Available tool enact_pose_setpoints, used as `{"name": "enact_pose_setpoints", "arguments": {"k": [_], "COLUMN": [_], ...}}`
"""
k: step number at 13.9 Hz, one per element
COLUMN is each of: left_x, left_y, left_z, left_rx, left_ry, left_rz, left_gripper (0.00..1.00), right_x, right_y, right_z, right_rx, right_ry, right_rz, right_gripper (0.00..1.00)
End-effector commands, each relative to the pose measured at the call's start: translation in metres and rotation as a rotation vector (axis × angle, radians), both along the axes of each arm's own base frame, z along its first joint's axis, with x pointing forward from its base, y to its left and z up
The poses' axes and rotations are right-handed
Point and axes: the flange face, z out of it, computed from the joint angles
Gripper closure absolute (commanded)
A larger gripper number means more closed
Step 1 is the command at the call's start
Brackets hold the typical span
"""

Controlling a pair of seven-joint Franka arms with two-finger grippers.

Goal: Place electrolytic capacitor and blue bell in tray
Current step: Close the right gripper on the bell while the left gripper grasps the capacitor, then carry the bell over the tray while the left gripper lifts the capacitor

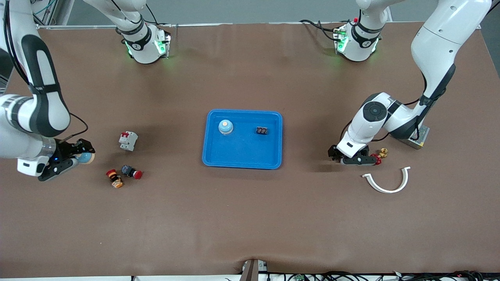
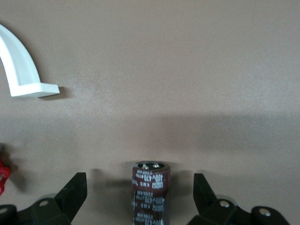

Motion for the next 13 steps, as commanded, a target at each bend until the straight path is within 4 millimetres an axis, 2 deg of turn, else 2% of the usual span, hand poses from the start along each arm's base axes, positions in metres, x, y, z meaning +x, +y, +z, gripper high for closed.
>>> {"name": "enact_pose_setpoints", "arguments": {"k": [1,2,4,7,8,10,13], "left_x": [0.003,0.002,0.000,-0.006,-0.008,-0.009,-0.008], "left_y": [0.004,0.005,0.001,-0.005,-0.009,-0.013,-0.015], "left_z": [0.000,-0.002,-0.003,-0.004,-0.003,0.001,0.006], "left_rx": [0.029,0.038,0.034,0.038,0.036,0.034,0.038], "left_ry": [0.005,0.020,0.033,0.067,0.078,0.093,0.099], "left_rz": [0.003,0.011,0.020,0.044,0.047,0.064,0.068], "left_gripper": [0.00,0.00,0.00,0.00,0.00,0.00,0.00], "right_x": [0.019,0.020,0.019,0.012,0.008,0.000,-0.005], "right_y": [0.063,0.089,0.152,0.246,0.271,0.313,0.349], "right_z": [0.055,0.067,0.078,0.081,0.079,0.079,0.062], "right_rx": [-0.032,-0.044,-0.070,-0.089,-0.091,-0.089,-0.087], "right_ry": [0.026,0.019,0.005,-0.042,-0.054,-0.076,-0.093], "right_rz": [-0.131,-0.167,-0.242,-0.358,-0.381,-0.425,-0.494], "right_gripper": [0.64,0.64,0.64,0.64,0.64,0.64,0.64]}}
